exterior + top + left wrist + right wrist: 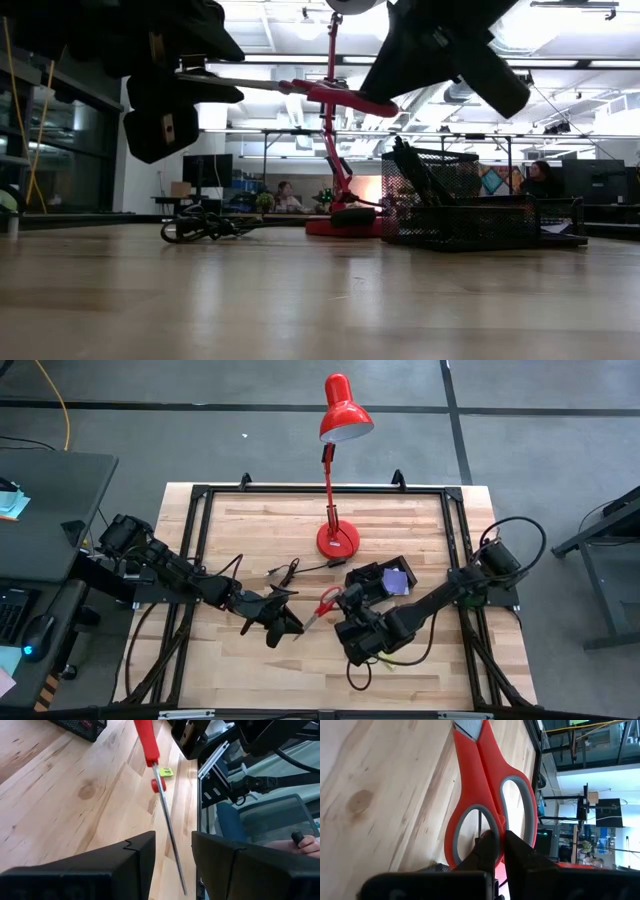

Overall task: Pick and place office supplies into organizer
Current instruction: Put the scissors into the desk organizer

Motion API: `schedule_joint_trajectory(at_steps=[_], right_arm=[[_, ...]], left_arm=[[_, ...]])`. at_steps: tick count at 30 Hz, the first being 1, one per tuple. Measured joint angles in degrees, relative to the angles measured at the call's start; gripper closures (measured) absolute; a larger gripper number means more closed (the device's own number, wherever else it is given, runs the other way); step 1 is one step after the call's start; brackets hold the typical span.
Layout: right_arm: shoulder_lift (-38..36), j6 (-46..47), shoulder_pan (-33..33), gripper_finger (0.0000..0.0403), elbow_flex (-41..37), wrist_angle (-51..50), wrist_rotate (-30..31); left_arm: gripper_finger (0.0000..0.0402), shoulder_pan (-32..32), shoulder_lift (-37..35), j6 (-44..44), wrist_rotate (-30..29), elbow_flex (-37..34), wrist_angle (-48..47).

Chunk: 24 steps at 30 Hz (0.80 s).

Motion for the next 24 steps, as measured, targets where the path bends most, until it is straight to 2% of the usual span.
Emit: schedule_joint_trajectory(at_steps=[15, 18, 22, 24], right_arm=[[0.0, -4.0, -1.3, 0.0396, 0.0, 3.8, -0.2], [0.0, -4.0, -1.3, 0.0398, 0.0, 4.0, -0.2], [0.0, -4.1, -1.3, 0.0398, 0.0, 5.1, -0.2], [0.0, -4.1, -1.3, 0.0396, 0.0, 5.3, 0.1]], left_arm=[[0.0290, 0.0, 0.0, 1.6, 1.5, 0.0, -0.1], [0.0315, 0.0, 0.0, 2.9, 1.5, 0.0, -0.4], [0.0377, 0.0, 0.0, 3.0, 1.7, 0.0, -0.1], [0.0391, 0.0, 0.1, 3.0, 1.9, -0.2, -0.9]])
